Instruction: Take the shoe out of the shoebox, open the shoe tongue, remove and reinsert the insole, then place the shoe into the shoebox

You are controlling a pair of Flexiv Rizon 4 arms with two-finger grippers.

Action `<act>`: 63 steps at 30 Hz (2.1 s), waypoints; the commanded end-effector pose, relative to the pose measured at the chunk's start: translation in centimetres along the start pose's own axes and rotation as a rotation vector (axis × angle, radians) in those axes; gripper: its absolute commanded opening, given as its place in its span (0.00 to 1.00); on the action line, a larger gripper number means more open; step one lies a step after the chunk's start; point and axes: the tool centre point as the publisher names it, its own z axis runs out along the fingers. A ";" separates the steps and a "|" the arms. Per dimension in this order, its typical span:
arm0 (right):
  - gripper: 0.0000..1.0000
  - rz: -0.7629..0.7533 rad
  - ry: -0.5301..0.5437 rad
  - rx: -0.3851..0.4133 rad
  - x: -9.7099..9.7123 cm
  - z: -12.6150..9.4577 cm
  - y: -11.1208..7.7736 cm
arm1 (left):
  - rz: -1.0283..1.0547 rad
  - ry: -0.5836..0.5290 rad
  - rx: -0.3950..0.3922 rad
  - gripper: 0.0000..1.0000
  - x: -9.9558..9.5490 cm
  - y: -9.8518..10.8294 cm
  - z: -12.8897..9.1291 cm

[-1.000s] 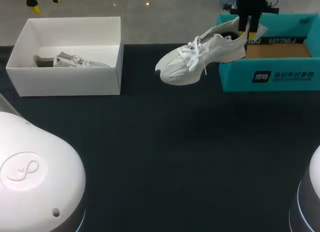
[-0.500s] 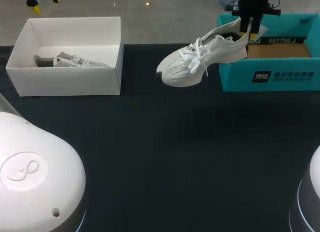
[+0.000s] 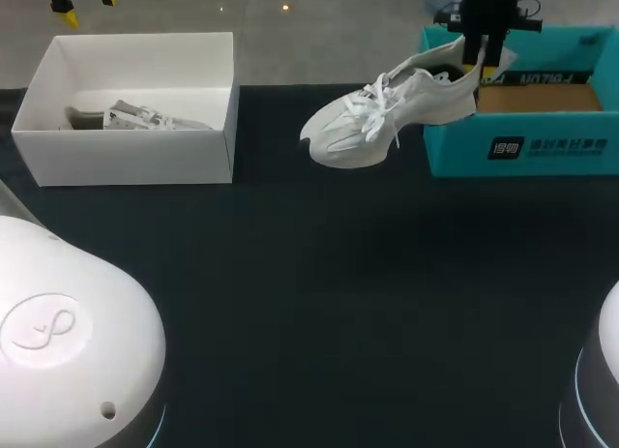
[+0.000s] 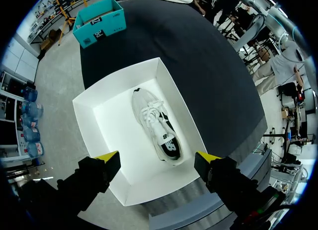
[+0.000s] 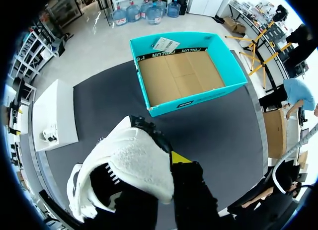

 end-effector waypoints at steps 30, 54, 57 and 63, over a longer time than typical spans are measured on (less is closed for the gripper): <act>0.00 0.101 0.000 0.057 3.6 3.0 -16.0 | 0.001 0.001 0.000 1.00 0.0 0.1 0.0; 0.00 0.077 -0.098 0.118 4.0 13.7 -18.7 | 0.001 0.001 0.000 1.00 0.0 0.1 0.0; 0.00 0.070 -0.088 0.129 4.3 15.3 -19.0 | 0.001 0.001 0.000 1.00 0.0 0.1 0.0; 0.00 0.044 -0.090 0.150 4.9 18.0 -19.9 | 0.001 0.001 0.000 1.00 0.0 0.1 0.0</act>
